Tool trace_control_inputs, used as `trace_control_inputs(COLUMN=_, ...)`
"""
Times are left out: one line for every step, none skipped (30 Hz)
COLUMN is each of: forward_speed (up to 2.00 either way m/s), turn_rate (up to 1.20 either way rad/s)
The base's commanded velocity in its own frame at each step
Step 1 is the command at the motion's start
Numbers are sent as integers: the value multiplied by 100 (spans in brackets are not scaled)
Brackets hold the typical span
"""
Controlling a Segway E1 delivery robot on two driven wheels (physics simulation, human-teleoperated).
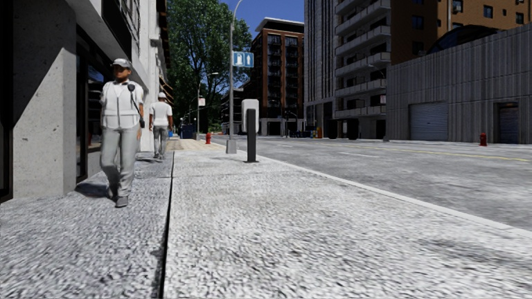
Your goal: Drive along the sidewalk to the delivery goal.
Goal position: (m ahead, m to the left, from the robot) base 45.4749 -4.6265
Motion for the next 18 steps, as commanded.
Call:
trace_control_inputs(forward_speed=200, turn_rate=5)
trace_control_inputs(forward_speed=200, turn_rate=26)
trace_control_inputs(forward_speed=200, turn_rate=26)
trace_control_inputs(forward_speed=200, turn_rate=27)
trace_control_inputs(forward_speed=200, turn_rate=28)
trace_control_inputs(forward_speed=200, turn_rate=28)
trace_control_inputs(forward_speed=200, turn_rate=28)
trace_control_inputs(forward_speed=200, turn_rate=29)
trace_control_inputs(forward_speed=200, turn_rate=30)
trace_control_inputs(forward_speed=200, turn_rate=31)
trace_control_inputs(forward_speed=200, turn_rate=31)
trace_control_inputs(forward_speed=200, turn_rate=36)
trace_control_inputs(forward_speed=200, turn_rate=37)
trace_control_inputs(forward_speed=200, turn_rate=38)
trace_control_inputs(forward_speed=200, turn_rate=38)
trace_control_inputs(forward_speed=200, turn_rate=38)
trace_control_inputs(forward_speed=200, turn_rate=39)
trace_control_inputs(forward_speed=200, turn_rate=39)
